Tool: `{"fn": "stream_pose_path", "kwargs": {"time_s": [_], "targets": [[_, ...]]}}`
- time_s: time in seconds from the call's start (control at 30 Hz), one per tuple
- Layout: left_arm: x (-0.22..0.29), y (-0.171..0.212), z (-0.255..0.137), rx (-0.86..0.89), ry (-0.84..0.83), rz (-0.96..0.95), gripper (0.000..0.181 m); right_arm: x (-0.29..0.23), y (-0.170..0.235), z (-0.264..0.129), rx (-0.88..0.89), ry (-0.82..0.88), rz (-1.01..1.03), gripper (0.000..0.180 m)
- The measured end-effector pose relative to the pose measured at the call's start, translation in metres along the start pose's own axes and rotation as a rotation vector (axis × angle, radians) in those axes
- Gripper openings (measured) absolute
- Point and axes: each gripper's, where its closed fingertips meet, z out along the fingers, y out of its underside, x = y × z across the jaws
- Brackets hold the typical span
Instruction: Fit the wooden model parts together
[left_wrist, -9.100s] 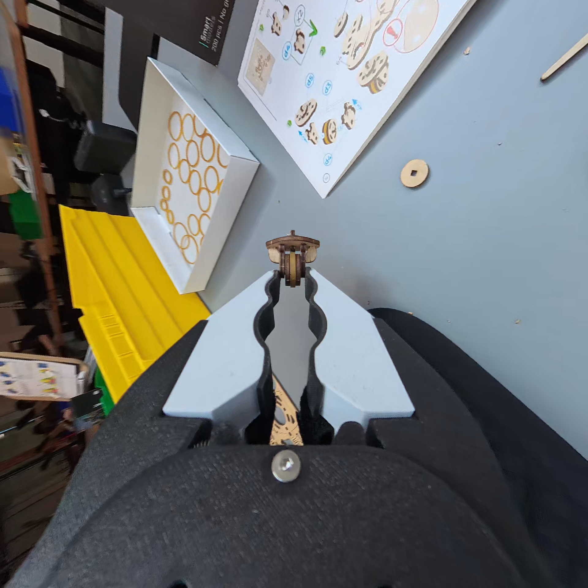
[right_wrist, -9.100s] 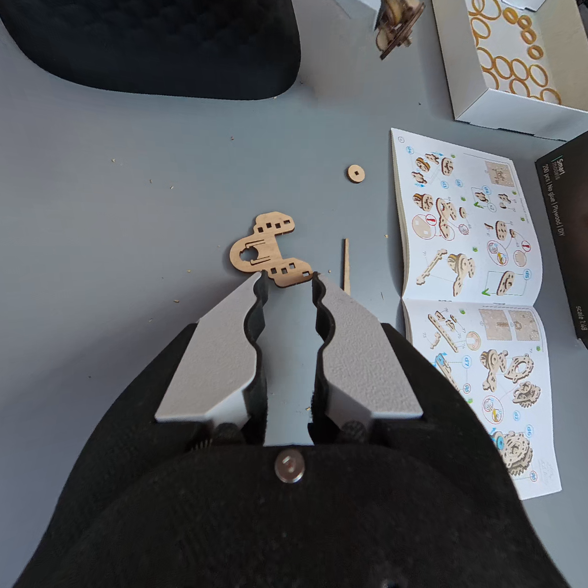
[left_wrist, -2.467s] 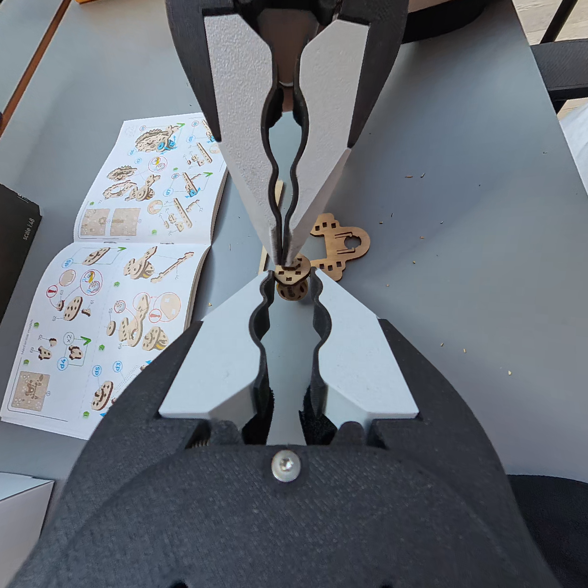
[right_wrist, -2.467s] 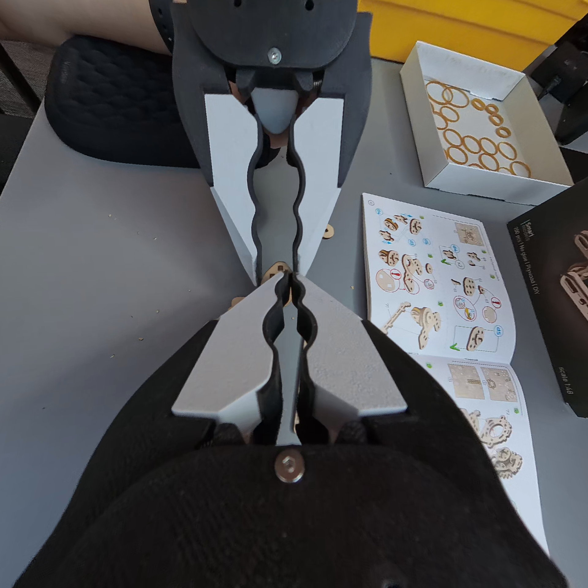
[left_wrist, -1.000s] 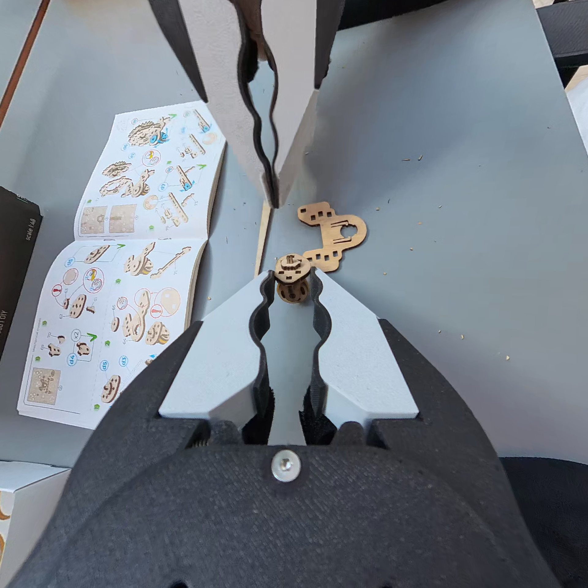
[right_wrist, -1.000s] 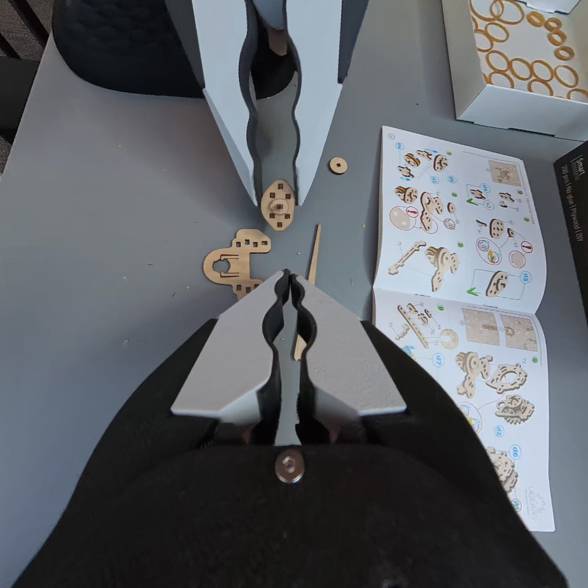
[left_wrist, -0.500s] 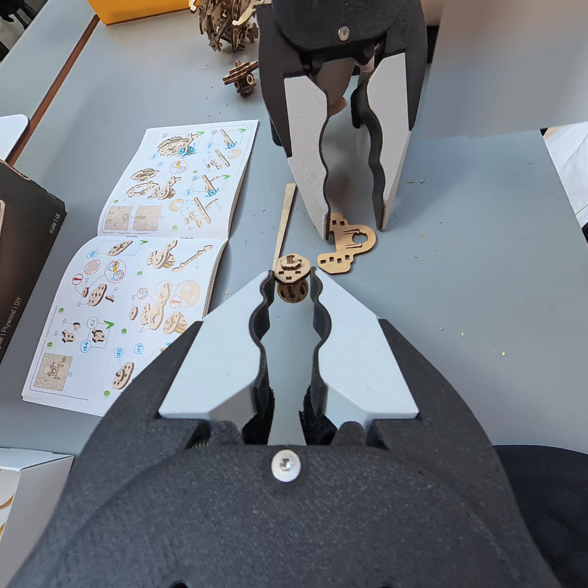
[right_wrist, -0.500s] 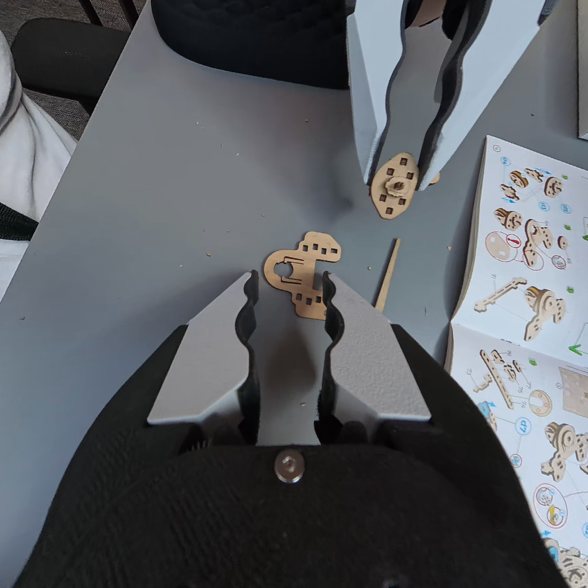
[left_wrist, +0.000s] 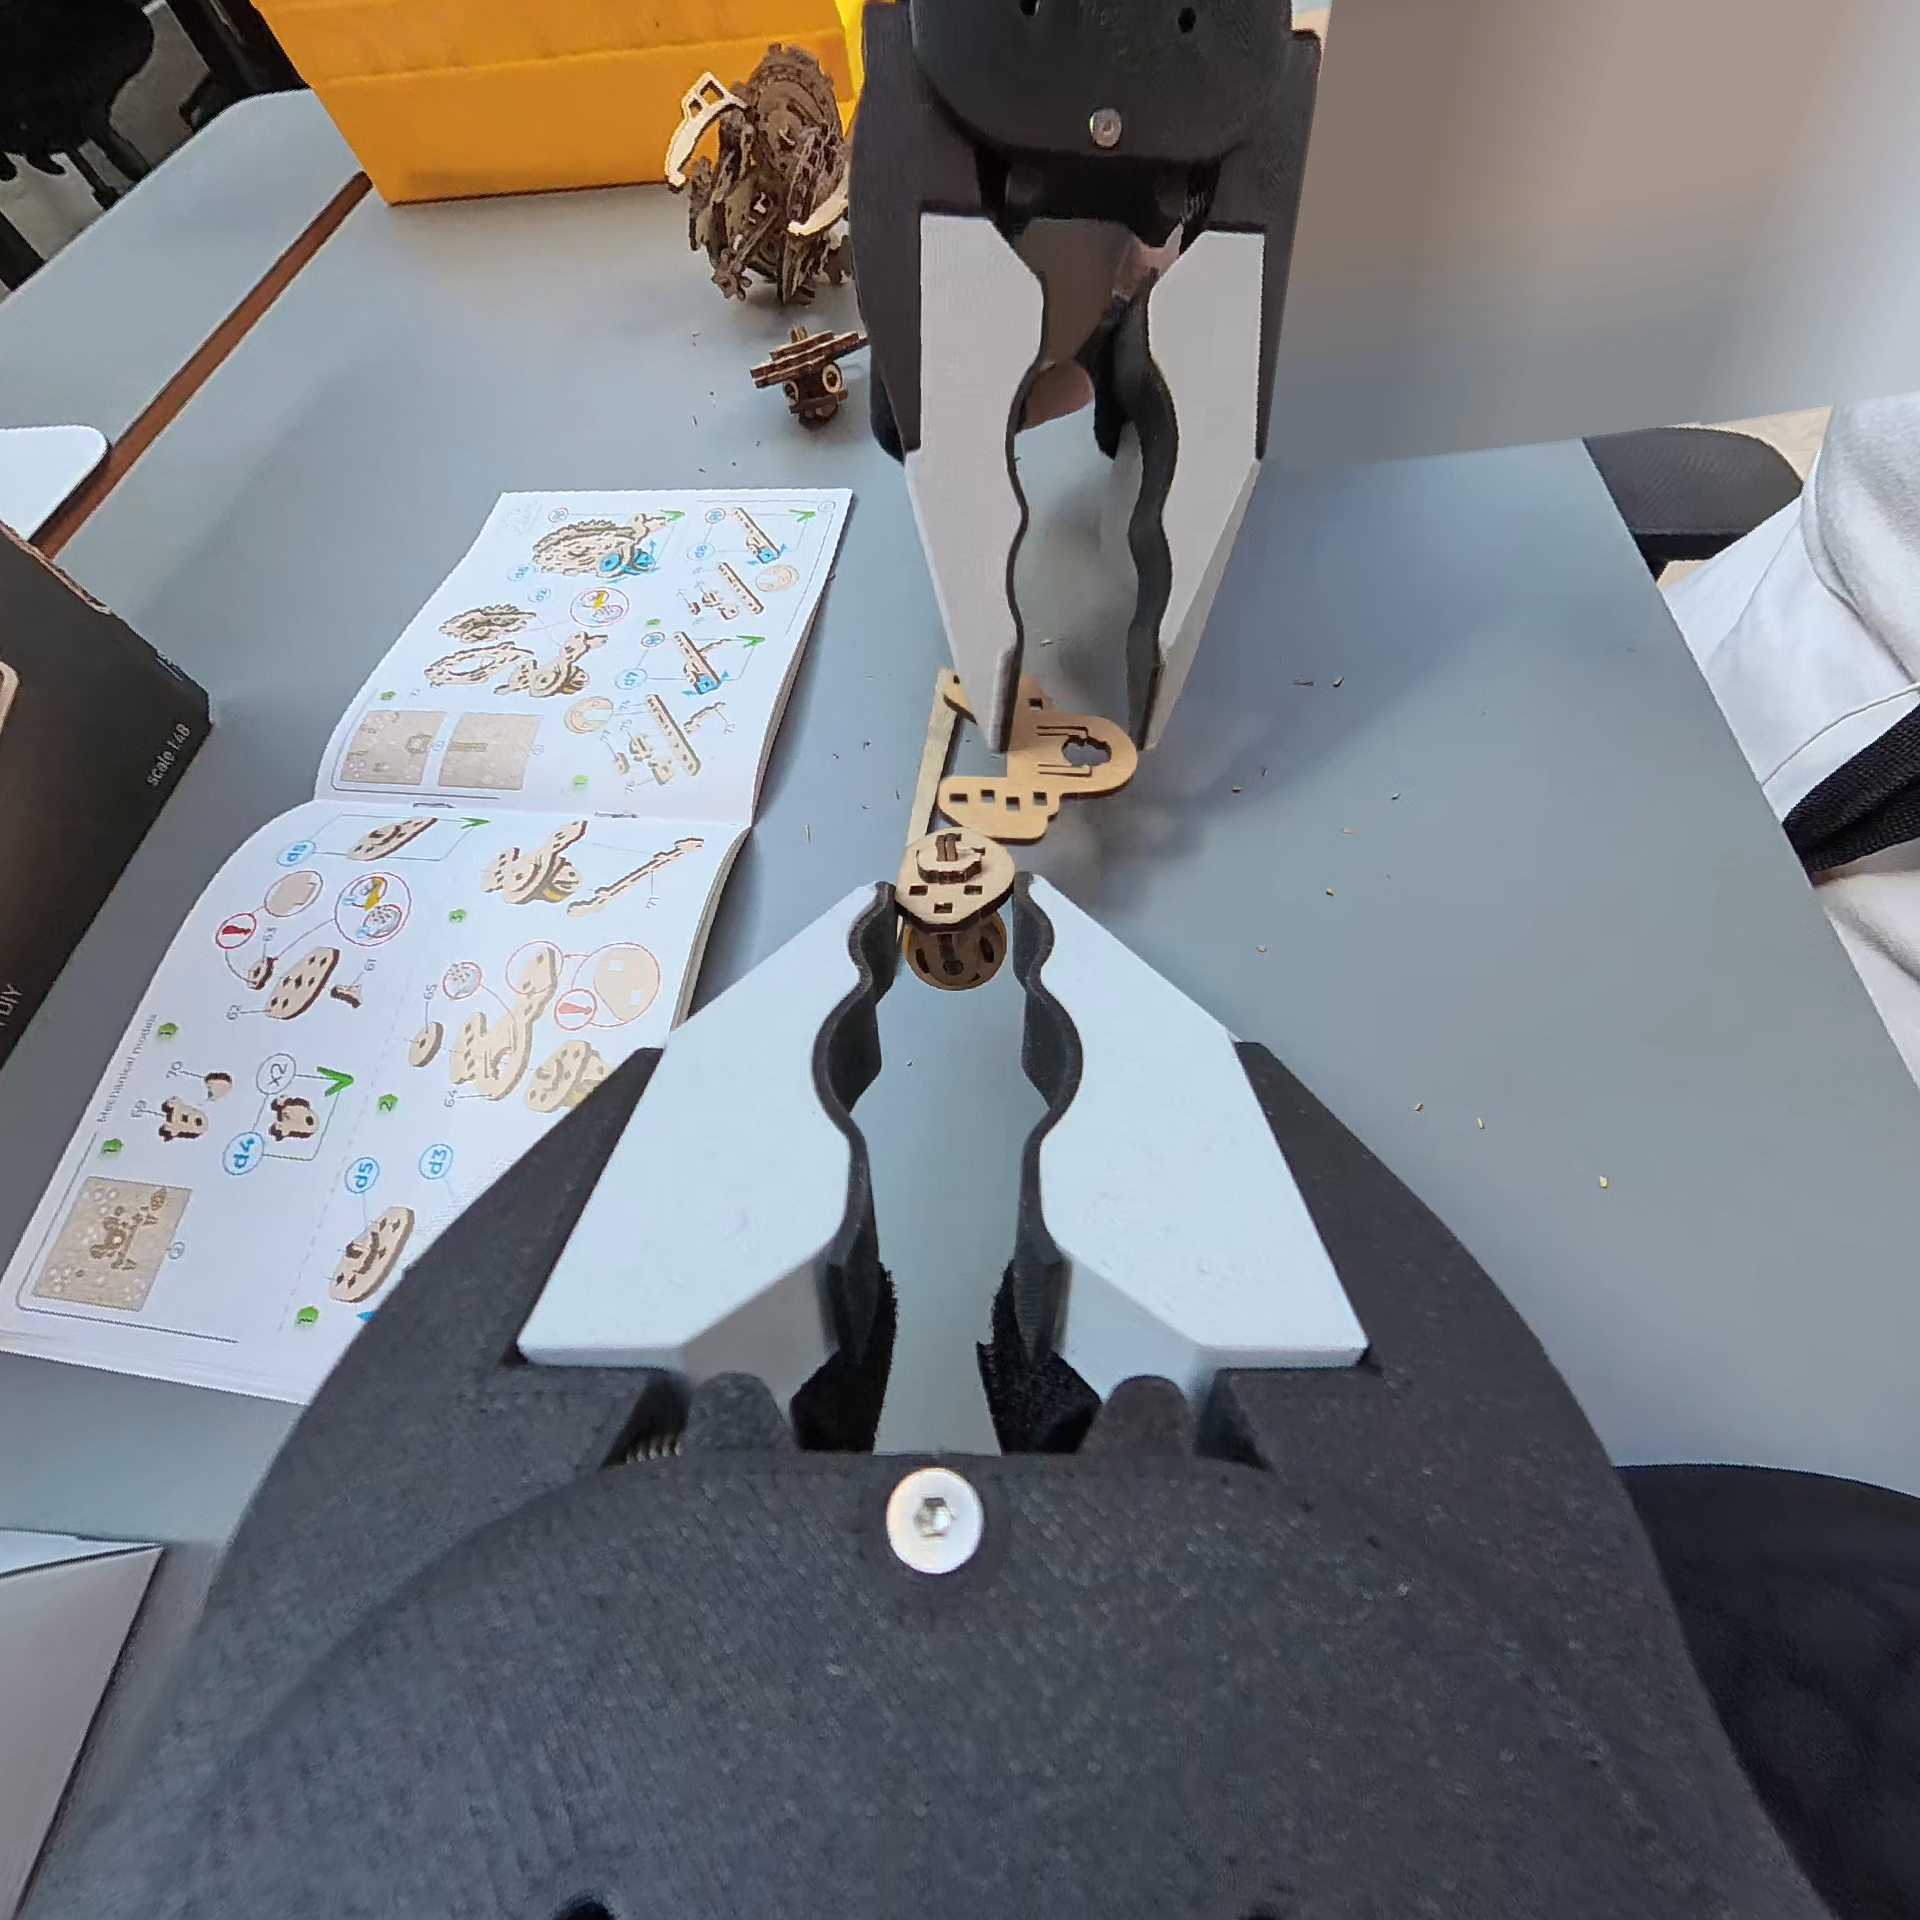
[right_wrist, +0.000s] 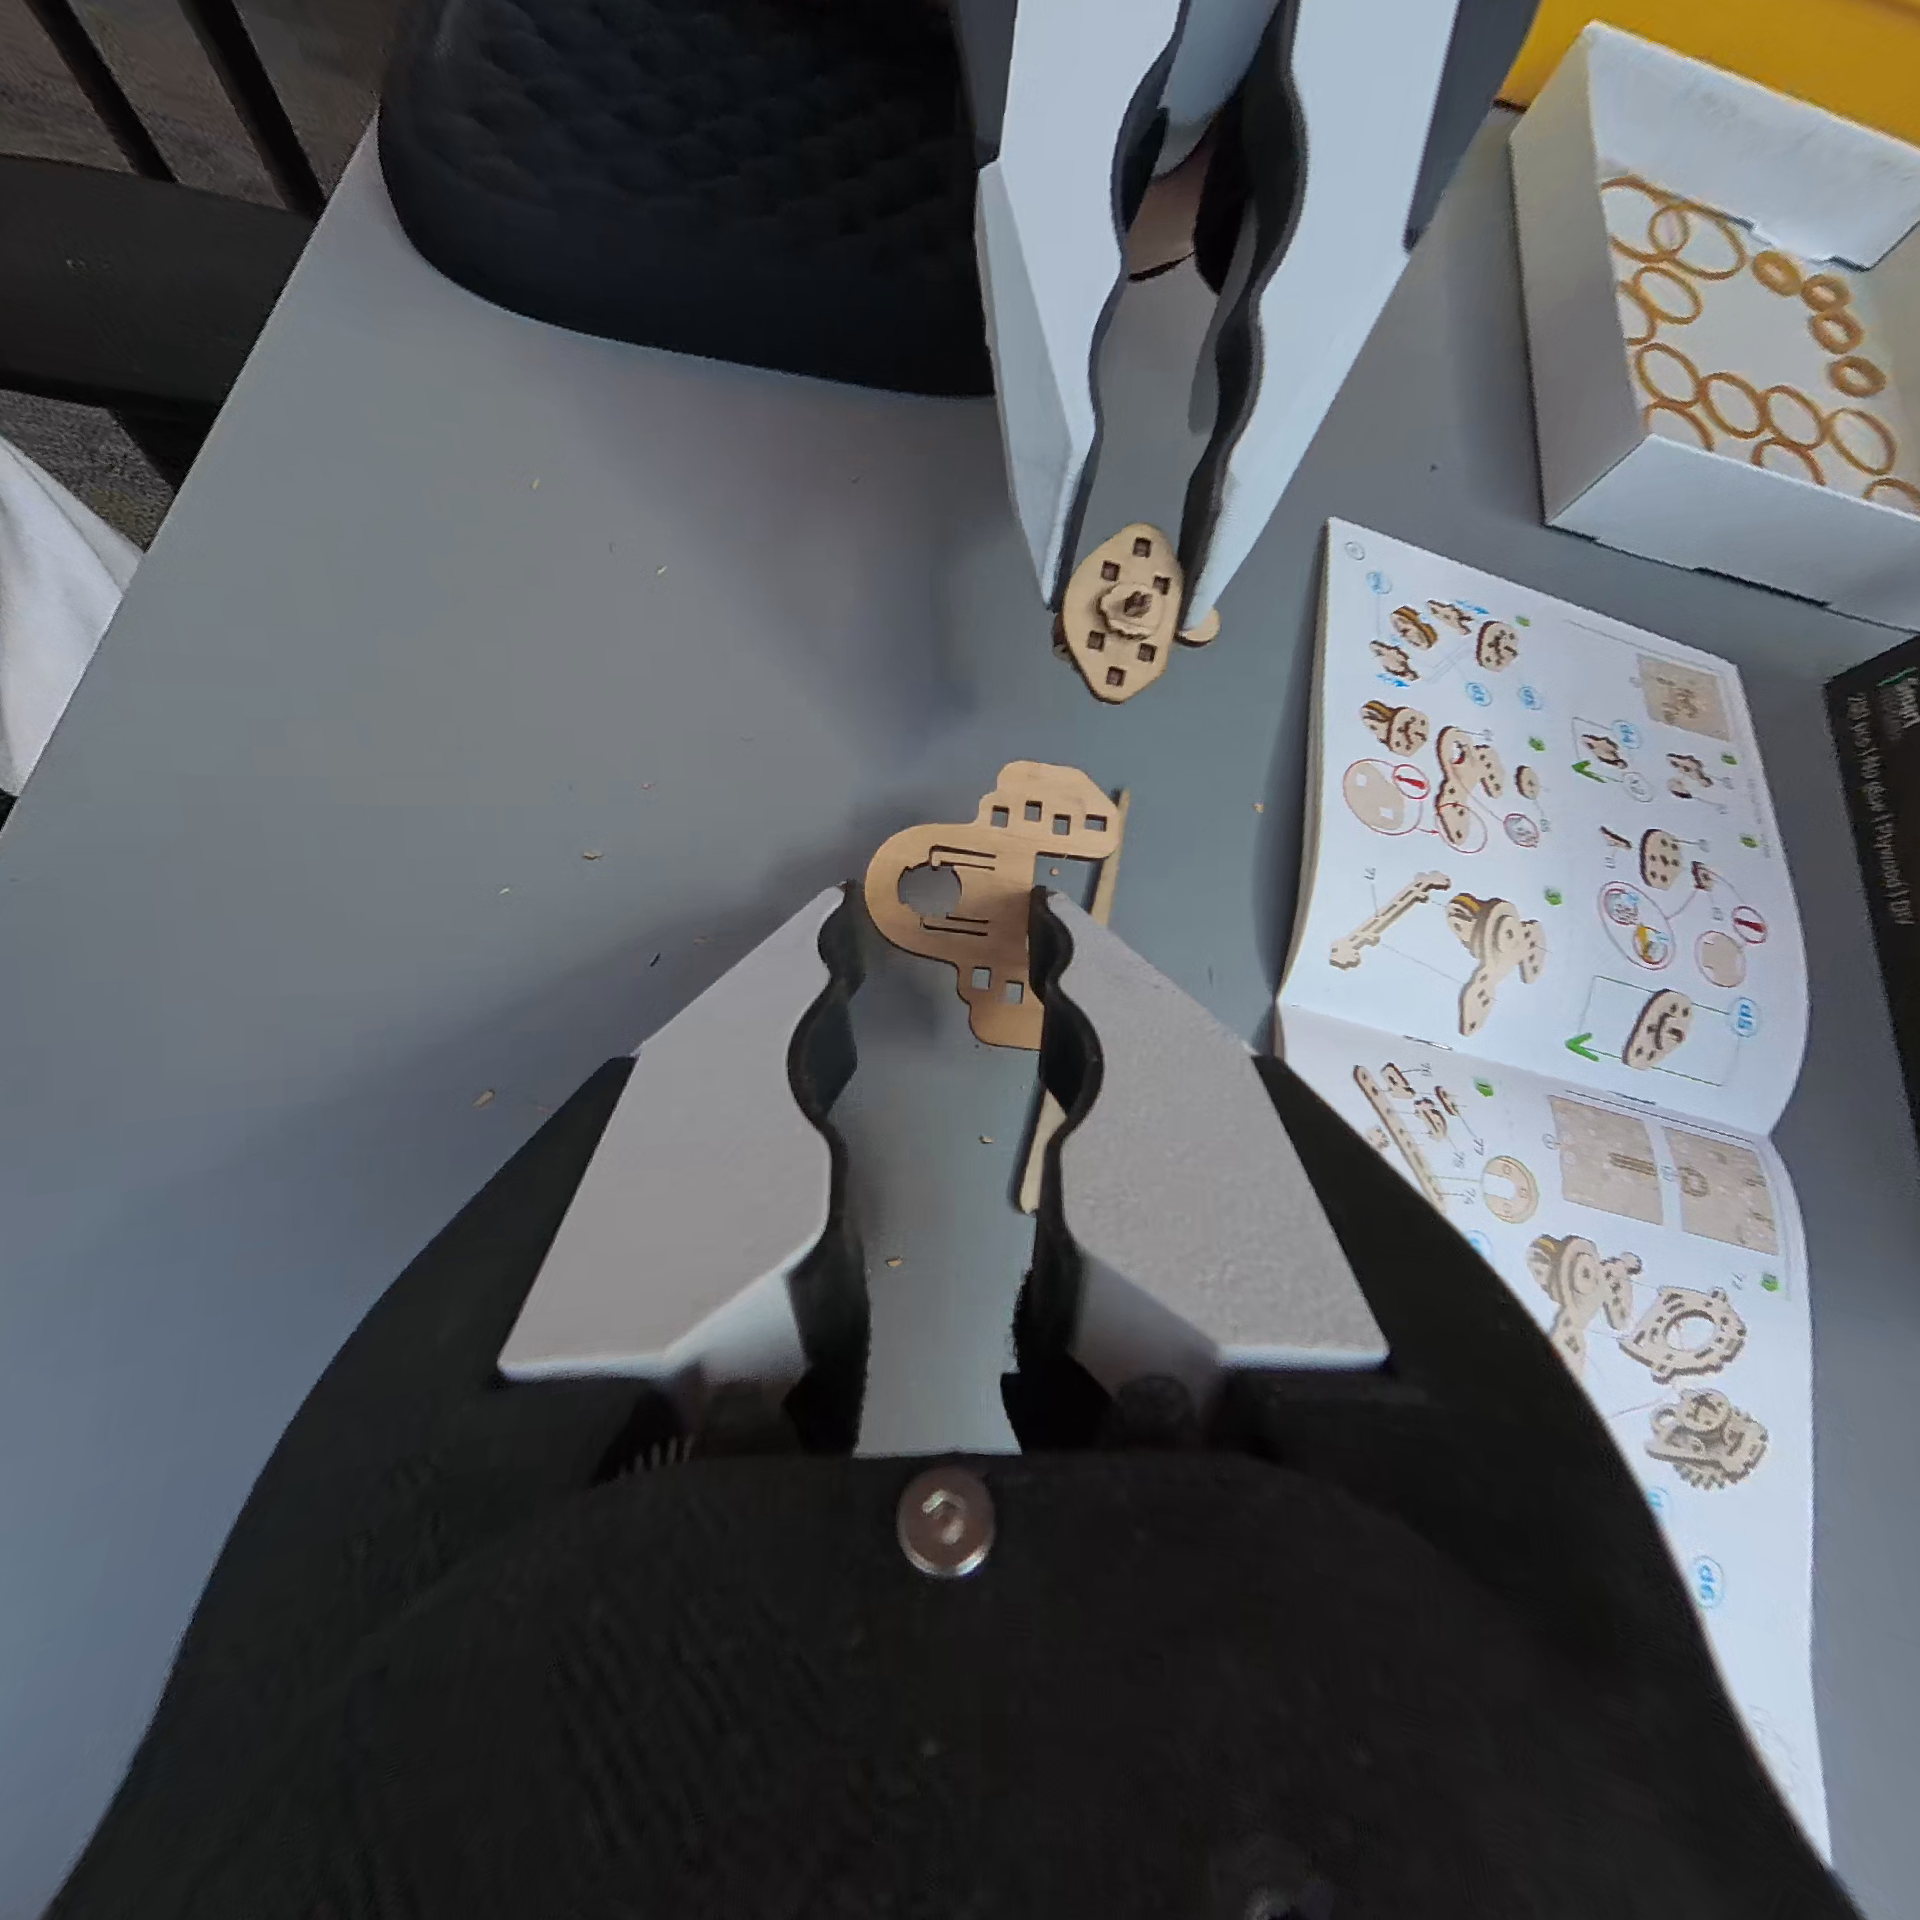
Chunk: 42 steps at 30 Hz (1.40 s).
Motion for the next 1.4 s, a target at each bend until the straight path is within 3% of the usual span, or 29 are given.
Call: {"fn": "stream_pose_path", "kwargs": {"time_s": [0.17,0.37,0.53,1.4], "targets": [[-0.004,0.002,0.001,-0.009,-0.016,-0.015,0.021,0.029,-0.012,-0.022,0.110,0.135,0.056,0.030],[-0.014,0.002,-0.006,0.010,-0.055,-0.026,0.021,0.048,0.000,-0.026,0.089,0.206,0.132,0.029],[-0.025,0.009,-0.013,-0.021,-0.109,-0.011,0.021,0.049,0.003,-0.025,0.077,0.213,0.138,0.030],[-0.002,0.006,-0.002,0.004,0.011,0.007,0.021,0.038,0.002,-0.021,0.056,0.185,0.062,0.030]]}}
